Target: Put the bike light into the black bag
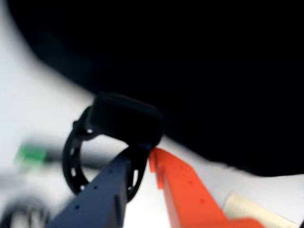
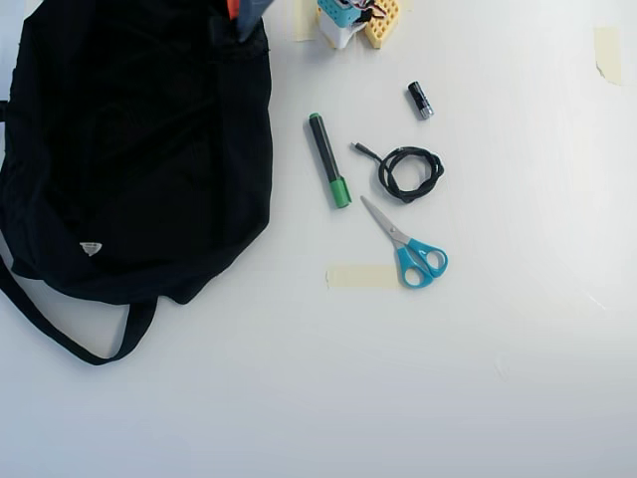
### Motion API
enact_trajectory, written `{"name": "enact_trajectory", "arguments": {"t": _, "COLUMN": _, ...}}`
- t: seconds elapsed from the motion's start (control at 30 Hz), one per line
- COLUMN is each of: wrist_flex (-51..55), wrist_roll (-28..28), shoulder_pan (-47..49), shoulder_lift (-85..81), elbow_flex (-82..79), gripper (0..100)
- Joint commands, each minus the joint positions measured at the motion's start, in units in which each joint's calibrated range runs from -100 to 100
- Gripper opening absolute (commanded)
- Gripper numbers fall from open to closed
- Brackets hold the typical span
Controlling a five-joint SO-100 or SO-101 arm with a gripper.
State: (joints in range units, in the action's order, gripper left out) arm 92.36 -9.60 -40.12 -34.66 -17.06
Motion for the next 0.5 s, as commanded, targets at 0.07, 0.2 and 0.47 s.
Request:
{"name": "enact_trajectory", "arguments": {"t": 0.07, "wrist_flex": -15.18, "wrist_roll": -0.26, "shoulder_pan": -10.97, "shoulder_lift": 2.79, "elbow_flex": -3.16, "gripper": 2}}
{"name": "enact_trajectory", "arguments": {"t": 0.2, "wrist_flex": -25.35, "wrist_roll": 2.62, "shoulder_pan": -13.96, "shoulder_lift": 17.15, "elbow_flex": -2.44, "gripper": 2}}
{"name": "enact_trajectory", "arguments": {"t": 0.47, "wrist_flex": -37.75, "wrist_roll": 6.19, "shoulder_pan": -18.37, "shoulder_lift": 36.99, "elbow_flex": -2.17, "gripper": 4}}
